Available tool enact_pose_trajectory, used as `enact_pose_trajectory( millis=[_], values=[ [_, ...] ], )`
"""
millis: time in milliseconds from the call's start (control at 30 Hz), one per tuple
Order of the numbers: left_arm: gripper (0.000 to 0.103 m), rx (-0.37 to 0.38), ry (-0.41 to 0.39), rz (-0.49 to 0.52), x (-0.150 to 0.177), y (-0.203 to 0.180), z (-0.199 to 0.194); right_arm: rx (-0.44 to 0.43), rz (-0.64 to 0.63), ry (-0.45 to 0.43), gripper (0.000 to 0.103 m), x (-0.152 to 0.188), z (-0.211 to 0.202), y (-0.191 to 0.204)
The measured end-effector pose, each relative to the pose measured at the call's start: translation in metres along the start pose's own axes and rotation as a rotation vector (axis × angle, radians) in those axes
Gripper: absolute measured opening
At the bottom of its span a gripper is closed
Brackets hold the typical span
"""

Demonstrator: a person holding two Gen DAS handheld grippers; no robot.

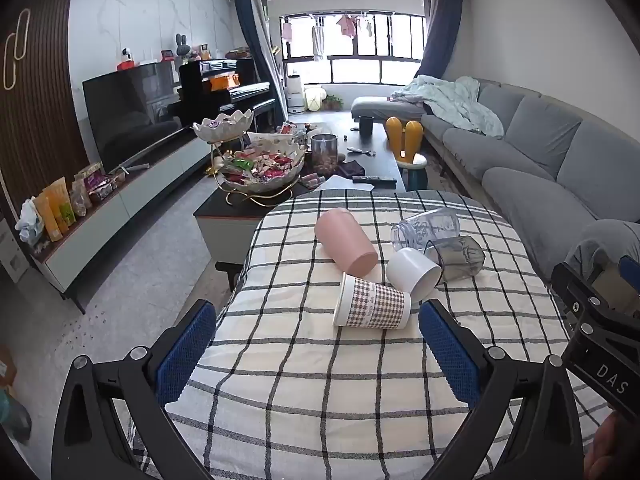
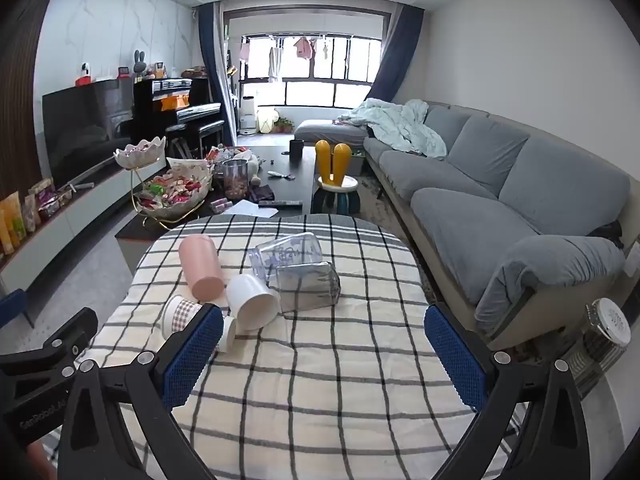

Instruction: Flip cup upside down

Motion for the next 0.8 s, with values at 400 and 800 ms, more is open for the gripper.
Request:
enact_pose_trajectory(
  millis=[400,800],
  values=[
    [0.103,-0.001,0.002,0.003,-0.0002,-0.0002,0.0003,0.002,-0.003,0.006,0.101,-0.0002,0.0005,-0.0001],
    [0.103,0.003,0.014,-0.002,-0.003,-0.0036,-0.0001,0.002,-0.003,0.009,0.101,-0.0004,0.0006,-0.0004]
  ],
)
Point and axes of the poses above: each gripper's, at about its wrist camera, not at the fingertips, and z roughly the way its jaws point, y to its left, x to its underside, the point moved 2 cm from there along z, roughly the way its jaws point
